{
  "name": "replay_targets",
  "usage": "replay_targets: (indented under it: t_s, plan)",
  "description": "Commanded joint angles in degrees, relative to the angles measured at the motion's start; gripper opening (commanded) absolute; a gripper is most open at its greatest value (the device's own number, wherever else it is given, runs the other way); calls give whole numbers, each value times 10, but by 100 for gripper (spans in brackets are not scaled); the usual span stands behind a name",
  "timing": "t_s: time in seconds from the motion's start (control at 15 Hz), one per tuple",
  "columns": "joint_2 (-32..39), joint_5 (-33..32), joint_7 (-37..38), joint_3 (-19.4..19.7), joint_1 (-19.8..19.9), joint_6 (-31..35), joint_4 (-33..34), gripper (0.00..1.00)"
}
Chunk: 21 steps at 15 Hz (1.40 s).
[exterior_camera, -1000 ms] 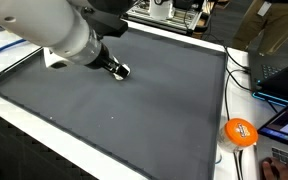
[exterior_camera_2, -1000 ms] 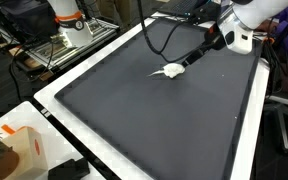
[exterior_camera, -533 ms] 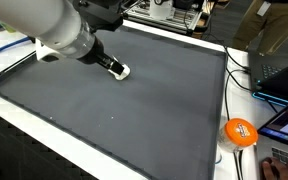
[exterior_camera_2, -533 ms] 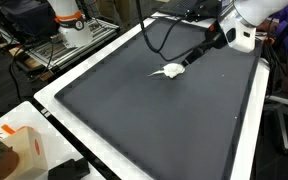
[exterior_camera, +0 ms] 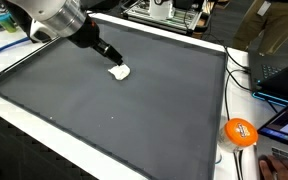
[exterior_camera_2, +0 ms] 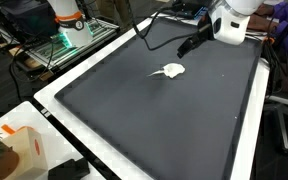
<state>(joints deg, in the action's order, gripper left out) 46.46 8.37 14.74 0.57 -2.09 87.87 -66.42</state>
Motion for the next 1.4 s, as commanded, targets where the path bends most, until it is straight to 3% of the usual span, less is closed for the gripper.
replay_targets:
  t_s: [0.0, 0.07, 0.33, 0.67, 1.07, 1.33]
  plan:
    - [-82, 34, 2, -6, 15, 18, -137, 100]
    - [-27, 13, 4, 0, 5, -2, -48, 100]
    - [-62, 23, 3, 0, 8, 1, -102, 100]
    - [-158, 6, -3, 12, 2, 171, -260, 100]
    - [-266, 42, -35, 3, 19, 360, -428, 100]
    - [-341, 65, -87, -9, 25, 444, -545, 100]
